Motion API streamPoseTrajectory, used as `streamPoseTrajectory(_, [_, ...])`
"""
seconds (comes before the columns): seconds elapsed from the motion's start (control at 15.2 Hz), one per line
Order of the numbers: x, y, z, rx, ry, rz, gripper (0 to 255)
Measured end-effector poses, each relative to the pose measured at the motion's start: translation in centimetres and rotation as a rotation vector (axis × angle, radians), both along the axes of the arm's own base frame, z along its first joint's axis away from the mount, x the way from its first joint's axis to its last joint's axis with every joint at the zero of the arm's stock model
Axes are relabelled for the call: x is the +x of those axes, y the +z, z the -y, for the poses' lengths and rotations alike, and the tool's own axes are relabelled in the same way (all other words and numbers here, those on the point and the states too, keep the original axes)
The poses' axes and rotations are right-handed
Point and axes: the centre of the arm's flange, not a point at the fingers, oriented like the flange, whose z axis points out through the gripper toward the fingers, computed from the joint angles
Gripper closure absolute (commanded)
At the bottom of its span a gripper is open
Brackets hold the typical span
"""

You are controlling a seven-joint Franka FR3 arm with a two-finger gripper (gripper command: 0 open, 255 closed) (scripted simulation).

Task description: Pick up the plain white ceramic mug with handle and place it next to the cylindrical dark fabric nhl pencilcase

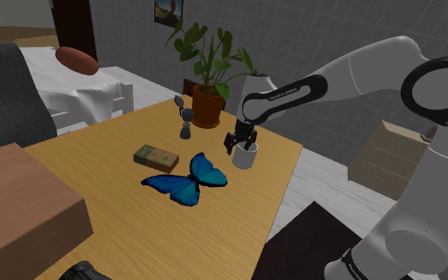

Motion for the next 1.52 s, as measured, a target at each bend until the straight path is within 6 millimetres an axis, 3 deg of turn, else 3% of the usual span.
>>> streamPoseTrajectory(0.4, [0.0, -0.2, 0.0, 0.000, 0.000, 0.001, 0])
streamPoseTrajectory(0.46, [0.0, -0.2, 0.0, 0.000, 0.000, 0.001, 255])
streamPoseTrajectory(1.12, [0.0, -0.2, 0.0, 0.000, 0.000, 0.001, 255])
streamPoseTrajectory(1.52, [0.0, 2.5, 0.0, 0.000, 0.000, 0.001, 255])
